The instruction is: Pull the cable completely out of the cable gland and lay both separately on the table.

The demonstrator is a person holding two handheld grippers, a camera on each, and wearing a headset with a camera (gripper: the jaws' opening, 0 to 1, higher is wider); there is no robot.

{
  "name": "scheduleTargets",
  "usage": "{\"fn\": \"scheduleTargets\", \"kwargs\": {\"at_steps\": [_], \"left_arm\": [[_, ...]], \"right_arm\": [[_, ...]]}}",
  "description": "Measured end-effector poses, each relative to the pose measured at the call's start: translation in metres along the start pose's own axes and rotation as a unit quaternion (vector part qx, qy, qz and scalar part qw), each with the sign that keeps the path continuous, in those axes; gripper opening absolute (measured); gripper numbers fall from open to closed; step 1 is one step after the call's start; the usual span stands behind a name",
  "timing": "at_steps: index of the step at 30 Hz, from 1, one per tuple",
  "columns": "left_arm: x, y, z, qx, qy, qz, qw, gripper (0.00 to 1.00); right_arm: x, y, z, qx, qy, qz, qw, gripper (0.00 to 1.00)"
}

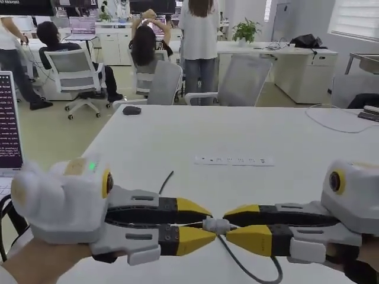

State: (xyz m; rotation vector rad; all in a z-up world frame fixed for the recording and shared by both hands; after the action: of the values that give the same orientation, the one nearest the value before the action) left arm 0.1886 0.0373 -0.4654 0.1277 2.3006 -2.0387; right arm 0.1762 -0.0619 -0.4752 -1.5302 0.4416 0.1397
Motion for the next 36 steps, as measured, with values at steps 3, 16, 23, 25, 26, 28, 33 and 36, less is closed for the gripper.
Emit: {"fn": "scheduleTargets", "kwargs": {"at_steps": [3, 16, 23, 25, 26, 28, 33, 36], "left_arm": [[0.001, 0.000, 0.001, 0.000, 0.001, 0.002, 1.0000, 0.15], [0.002, 0.005, 0.001, -0.015, 0.011, -0.052, 0.9985, 0.15], [-0.002, 0.009, -0.001, -0.005, 0.015, -0.120, 0.9926, 0.15], [-0.002, 0.012, -0.001, -0.005, 0.021, -0.176, 0.9842, 0.15], [-0.002, 0.013, -0.001, -0.005, 0.024, -0.196, 0.9804, 0.15], [-0.001, 0.016, -0.001, -0.011, 0.031, -0.247, 0.9685, 0.15], [0.001, 0.020, -0.002, 0.000, 0.028, -0.241, 0.9701, 0.15], [0.001, 0.020, -0.002, 0.004, 0.028, -0.243, 0.9697, 0.15]], "right_arm": [[-0.001, 0.001, 0.001, -0.004, -0.004, 0.008, 1.0000, 0.17], [-0.009, 0.004, 0.005, -0.028, -0.007, -0.061, 0.9977, 0.10], [-0.006, 0.004, 0.006, -0.031, -0.009, -0.107, 0.9938, 0.09], [-0.006, 0.005, 0.006, -0.035, -0.010, -0.147, 0.9885, 0.09], [-0.007, 0.007, 0.006, -0.041, -0.011, -0.163, 0.9856, 0.09], [-0.008, 0.009, 0.007, -0.050, -0.015, -0.176, 0.9830, 0.09], [-0.007, 0.011, 0.007, -0.053, -0.017, -0.195, 0.9791, 0.10], [-0.007, 0.011, 0.008, -0.050, -0.018, -0.204, 0.9774, 0.10]]}}
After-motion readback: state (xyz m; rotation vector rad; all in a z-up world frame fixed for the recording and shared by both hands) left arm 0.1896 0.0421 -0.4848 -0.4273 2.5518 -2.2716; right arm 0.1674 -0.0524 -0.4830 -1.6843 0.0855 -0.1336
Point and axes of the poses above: the centre of the closed fingertips' face, and the gripper's own axes: z roughly forward along the fingers, x roughly to its right, y roughly out of its underside, the point moved 5 cm from there along -z, roughly backward along the fingers, and after that the axes turned 2 degrees about z, right-handed, at the moved point
